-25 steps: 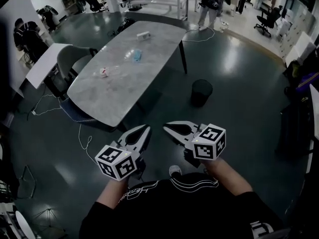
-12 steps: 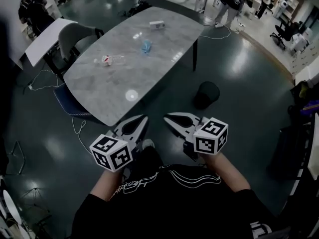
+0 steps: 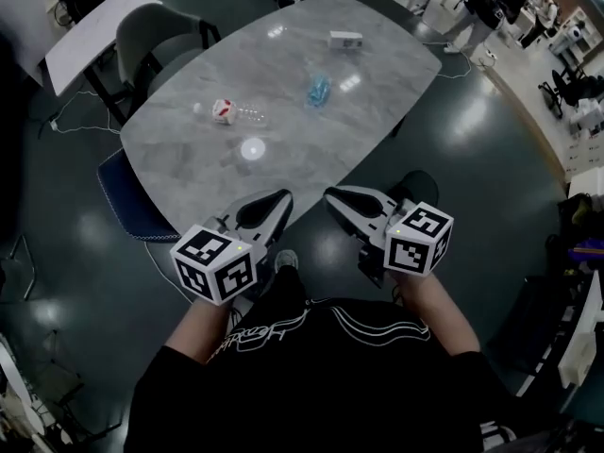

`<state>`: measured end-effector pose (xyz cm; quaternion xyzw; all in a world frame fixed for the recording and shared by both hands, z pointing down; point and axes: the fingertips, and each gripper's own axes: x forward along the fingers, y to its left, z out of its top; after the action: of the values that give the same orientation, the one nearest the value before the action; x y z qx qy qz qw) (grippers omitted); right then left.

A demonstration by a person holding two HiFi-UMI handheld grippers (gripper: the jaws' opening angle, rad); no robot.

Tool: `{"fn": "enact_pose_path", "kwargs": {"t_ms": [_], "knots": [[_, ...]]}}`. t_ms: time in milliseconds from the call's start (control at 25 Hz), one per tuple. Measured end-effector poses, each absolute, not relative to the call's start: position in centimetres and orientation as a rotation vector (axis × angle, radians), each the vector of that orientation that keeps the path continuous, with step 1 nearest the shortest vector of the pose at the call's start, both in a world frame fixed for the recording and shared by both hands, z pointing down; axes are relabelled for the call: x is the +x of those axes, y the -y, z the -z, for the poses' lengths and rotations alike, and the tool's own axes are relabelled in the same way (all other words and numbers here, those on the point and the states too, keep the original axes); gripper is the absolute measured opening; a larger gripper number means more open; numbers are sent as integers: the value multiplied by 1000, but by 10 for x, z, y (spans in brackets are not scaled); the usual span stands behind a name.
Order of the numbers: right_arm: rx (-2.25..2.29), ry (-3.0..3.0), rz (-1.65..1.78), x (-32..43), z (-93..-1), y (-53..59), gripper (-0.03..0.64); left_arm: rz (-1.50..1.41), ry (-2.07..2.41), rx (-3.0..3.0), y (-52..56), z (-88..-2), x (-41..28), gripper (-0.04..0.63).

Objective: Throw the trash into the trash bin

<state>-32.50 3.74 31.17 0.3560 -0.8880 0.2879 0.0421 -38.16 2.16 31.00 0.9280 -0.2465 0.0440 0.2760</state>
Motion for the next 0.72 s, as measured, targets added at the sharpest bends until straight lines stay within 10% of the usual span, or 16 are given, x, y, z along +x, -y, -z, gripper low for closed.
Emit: {"fn": "enact_pose_path", "kwargs": {"t_ms": [560,720], "knots": [[773,2656,-742,-374,-362,117,40,-168,803,2313,124,-368,-436,11],[686,2627,-712,-374,-382,138,132,-175,861,2261,140,-382,-431,11]]}}
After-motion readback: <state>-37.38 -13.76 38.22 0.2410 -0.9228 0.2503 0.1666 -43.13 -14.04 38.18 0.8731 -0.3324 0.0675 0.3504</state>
